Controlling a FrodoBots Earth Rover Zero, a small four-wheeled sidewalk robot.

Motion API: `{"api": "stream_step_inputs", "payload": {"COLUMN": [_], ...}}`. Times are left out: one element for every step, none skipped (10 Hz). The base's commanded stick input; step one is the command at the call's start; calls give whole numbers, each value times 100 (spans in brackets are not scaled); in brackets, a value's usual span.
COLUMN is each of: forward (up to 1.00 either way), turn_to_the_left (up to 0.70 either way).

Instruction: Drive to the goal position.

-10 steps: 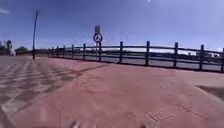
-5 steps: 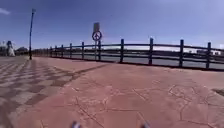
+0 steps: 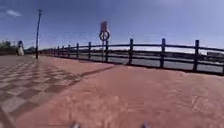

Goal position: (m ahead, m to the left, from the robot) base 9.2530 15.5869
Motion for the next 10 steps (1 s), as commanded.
{"api": "stream_step_inputs", "payload": {"forward": [85, 85, 85, 85, 85, 85, 85, 85, 85, 85], "turn_to_the_left": [34, 34, 34, 34, 34, 34, 34, 34, 34, 34]}}
